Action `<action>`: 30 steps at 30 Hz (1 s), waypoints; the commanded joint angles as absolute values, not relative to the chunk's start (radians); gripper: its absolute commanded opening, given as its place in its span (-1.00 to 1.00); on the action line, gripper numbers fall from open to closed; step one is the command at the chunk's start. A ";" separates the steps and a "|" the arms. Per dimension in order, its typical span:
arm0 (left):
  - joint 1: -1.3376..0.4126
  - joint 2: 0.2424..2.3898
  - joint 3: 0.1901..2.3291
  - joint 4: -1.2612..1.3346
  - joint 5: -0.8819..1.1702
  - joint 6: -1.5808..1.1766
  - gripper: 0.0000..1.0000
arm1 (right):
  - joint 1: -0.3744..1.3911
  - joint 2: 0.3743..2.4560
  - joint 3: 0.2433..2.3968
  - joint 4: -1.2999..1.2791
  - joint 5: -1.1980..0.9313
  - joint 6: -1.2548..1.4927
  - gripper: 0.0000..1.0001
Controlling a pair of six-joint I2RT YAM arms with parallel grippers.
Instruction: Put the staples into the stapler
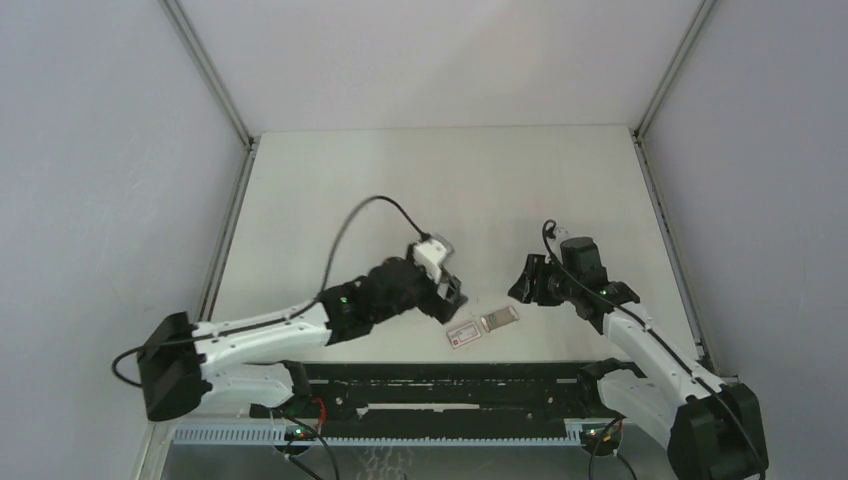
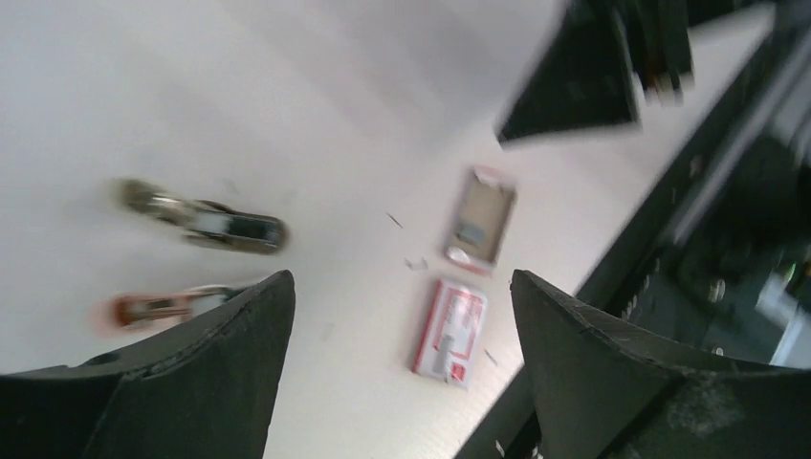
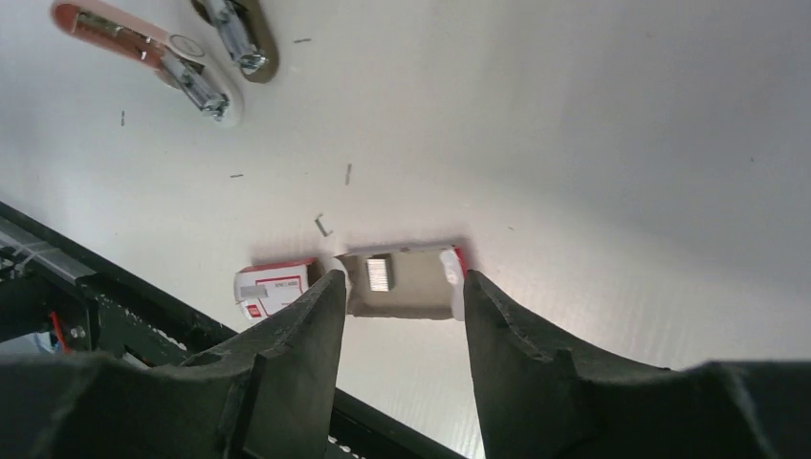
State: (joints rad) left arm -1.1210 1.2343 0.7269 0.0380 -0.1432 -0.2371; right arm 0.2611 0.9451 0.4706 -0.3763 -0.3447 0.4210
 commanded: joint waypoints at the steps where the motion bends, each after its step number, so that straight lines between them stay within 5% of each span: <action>1: -0.916 1.080 0.660 0.033 -0.142 -0.429 0.75 | 0.381 0.937 0.544 -0.446 -0.151 0.415 -0.05; 9: -0.678 0.901 0.520 0.027 -0.080 -0.502 0.75 | 0.594 1.077 0.577 -0.419 -0.001 0.488 -0.11; 20: -0.639 0.855 0.492 0.001 -0.094 -0.487 0.77 | 0.771 1.264 0.660 -0.411 0.122 0.519 -0.08; 30: -0.619 0.842 0.477 0.005 -0.091 -0.488 0.77 | 0.842 1.343 0.698 -0.443 0.167 0.534 -0.31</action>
State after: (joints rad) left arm -0.6323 0.8673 0.5030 -0.0181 -0.1009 -0.4721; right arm 0.8196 1.3270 0.6518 -0.4316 0.1234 0.5098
